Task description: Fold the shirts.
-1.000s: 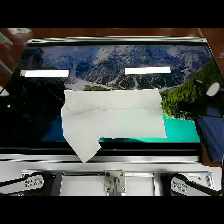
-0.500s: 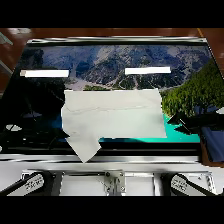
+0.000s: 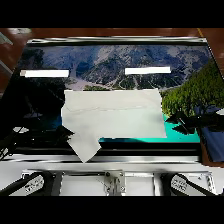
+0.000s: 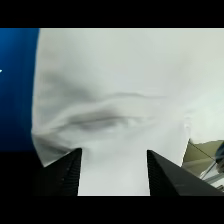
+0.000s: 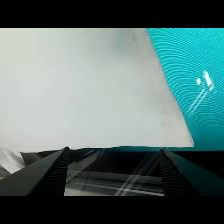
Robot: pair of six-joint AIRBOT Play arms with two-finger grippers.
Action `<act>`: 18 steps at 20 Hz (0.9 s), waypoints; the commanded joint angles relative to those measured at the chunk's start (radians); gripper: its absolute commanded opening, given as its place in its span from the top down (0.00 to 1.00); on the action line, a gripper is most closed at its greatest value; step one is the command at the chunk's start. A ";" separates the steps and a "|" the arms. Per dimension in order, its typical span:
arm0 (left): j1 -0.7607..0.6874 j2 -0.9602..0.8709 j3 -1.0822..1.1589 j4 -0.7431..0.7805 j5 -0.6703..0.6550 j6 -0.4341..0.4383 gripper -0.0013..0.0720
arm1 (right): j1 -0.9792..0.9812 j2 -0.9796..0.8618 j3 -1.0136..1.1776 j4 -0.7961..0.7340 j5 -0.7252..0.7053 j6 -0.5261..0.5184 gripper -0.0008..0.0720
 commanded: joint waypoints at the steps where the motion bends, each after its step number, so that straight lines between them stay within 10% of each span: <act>1: -0.020 -0.013 0.000 -0.028 0.017 0.007 0.24 | 0.000 0.001 0.000 0.004 0.001 0.009 0.06; 8: 0.227 0.011 0.122 0.151 -0.319 0.025 0.24 | 0.000 0.001 0.000 -0.047 0.002 0.009 0.06; 18: 0.062 -0.051 0.021 0.127 -0.061 -0.021 0.16 | 0.000 0.001 0.000 -0.047 -0.002 0.010 0.06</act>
